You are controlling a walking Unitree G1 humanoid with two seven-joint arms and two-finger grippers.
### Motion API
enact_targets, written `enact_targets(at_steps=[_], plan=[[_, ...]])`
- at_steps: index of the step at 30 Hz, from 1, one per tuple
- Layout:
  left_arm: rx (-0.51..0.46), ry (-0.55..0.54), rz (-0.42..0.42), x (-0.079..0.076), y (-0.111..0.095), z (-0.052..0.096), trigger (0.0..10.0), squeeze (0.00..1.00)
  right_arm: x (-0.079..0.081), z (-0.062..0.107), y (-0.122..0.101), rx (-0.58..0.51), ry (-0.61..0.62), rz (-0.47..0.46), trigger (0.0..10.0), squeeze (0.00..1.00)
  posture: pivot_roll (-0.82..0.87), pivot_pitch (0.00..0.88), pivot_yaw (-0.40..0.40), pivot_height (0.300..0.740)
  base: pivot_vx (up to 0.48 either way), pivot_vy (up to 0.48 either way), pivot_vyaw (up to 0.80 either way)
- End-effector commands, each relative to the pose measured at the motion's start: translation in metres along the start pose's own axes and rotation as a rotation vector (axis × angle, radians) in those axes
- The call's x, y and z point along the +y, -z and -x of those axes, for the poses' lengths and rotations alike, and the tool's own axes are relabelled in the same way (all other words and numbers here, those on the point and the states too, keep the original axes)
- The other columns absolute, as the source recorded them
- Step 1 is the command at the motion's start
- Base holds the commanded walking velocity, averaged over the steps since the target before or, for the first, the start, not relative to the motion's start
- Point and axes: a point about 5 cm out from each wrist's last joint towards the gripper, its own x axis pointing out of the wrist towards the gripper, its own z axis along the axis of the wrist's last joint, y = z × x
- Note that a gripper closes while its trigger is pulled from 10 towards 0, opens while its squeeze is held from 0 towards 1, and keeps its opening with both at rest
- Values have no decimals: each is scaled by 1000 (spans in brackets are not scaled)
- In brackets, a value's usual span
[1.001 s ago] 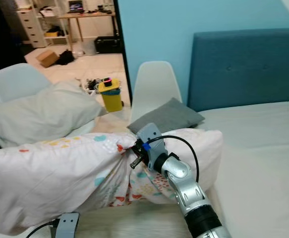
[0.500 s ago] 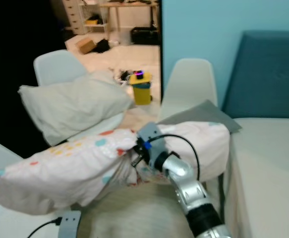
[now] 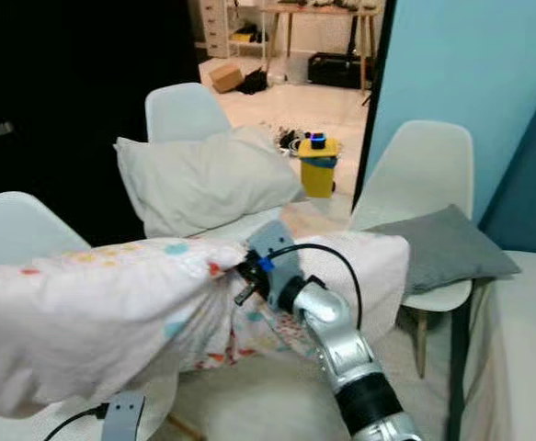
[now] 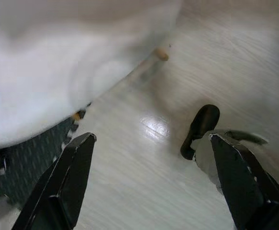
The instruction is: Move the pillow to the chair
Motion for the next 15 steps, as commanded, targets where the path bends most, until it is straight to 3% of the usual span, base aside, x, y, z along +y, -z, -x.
enact_targets(at_steps=[1, 15], plan=[[21, -7, 4, 2, 6, 1, 10000, 0, -2, -5, -18, -88, 3, 19, 10000, 0, 56, 0, 9, 740, 0, 0, 725], [-2, 21, -34, -3, 4, 1, 10000, 0, -1, -7, -18, -95, -7, 12, 10000, 0, 73, 0, 2, 740, 0, 0, 716]])
